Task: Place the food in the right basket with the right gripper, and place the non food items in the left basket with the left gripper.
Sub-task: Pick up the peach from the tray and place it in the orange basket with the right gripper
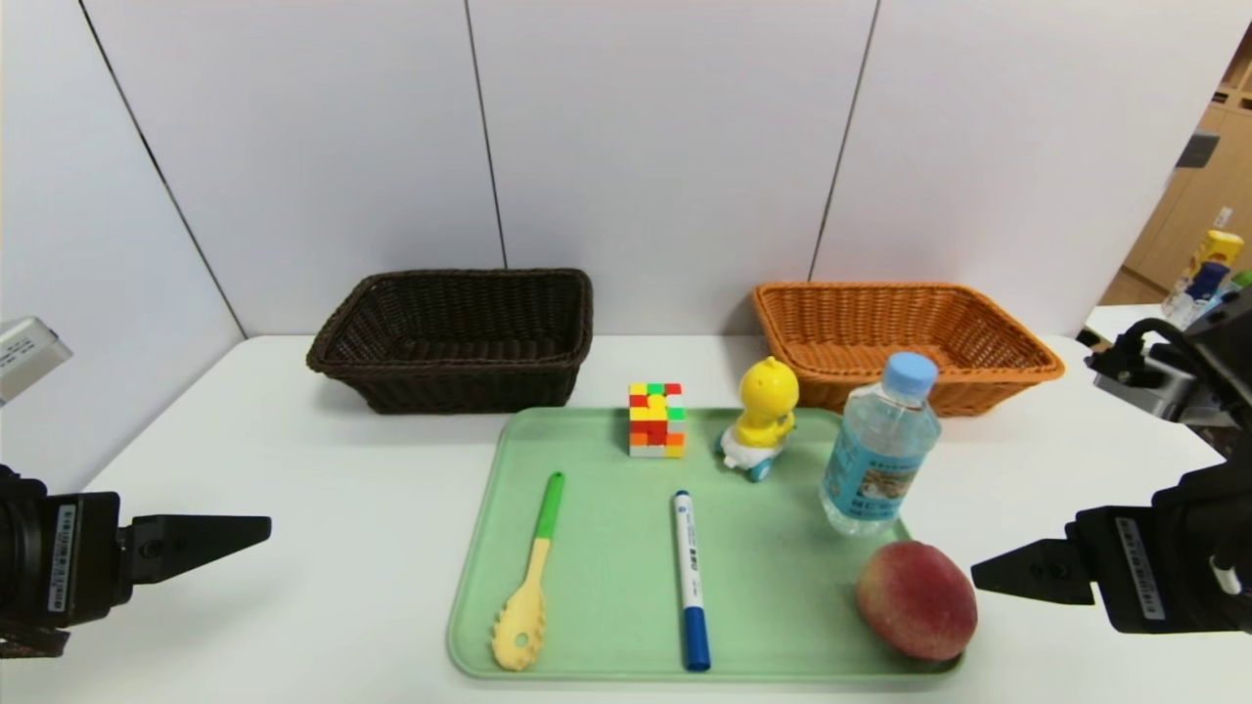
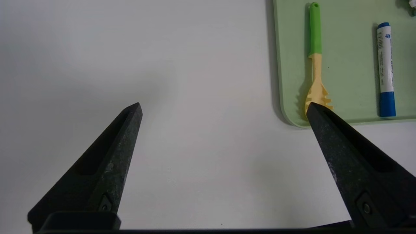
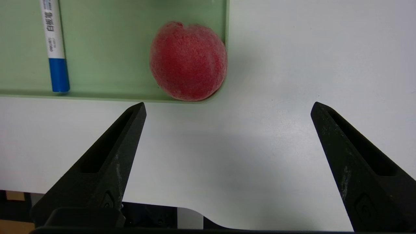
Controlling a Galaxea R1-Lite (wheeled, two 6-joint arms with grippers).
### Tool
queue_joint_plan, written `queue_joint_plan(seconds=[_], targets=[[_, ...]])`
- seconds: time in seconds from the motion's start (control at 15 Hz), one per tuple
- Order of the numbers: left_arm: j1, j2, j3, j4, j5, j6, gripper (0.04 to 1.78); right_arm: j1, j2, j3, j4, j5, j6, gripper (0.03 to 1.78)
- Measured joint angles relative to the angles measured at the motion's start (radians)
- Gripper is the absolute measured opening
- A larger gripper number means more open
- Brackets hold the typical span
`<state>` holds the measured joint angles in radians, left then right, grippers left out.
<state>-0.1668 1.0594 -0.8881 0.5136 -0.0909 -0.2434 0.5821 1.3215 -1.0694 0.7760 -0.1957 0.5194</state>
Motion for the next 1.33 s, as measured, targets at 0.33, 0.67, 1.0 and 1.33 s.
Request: queue_joint_plan(seconds=[0.33,0.67,1.0,1.33], targets=[[-0.002,-0.006,0.007,-0.001,-0.004,0.002,1.78,0.006,0.037,0.152,-0.27,0.0,-0.009,1.75],[-0.002,-0.004,0.013,-0.002,-0.007,0.002,1.78,0.028,0.106,0.161,-0.28,-0.003,-0.01,1.75],[-0.003,-0.006,0.022,-0.003,-0.007,0.001,1.78,0.062,0.183,0.14,-0.282,-0.053,-0.005,1.75],[-0.003,-0.011,0.029,-0.003,-0.01,0.001,1.78,0.074,0.246,0.103,-0.285,-0.063,-0.004,1.75]])
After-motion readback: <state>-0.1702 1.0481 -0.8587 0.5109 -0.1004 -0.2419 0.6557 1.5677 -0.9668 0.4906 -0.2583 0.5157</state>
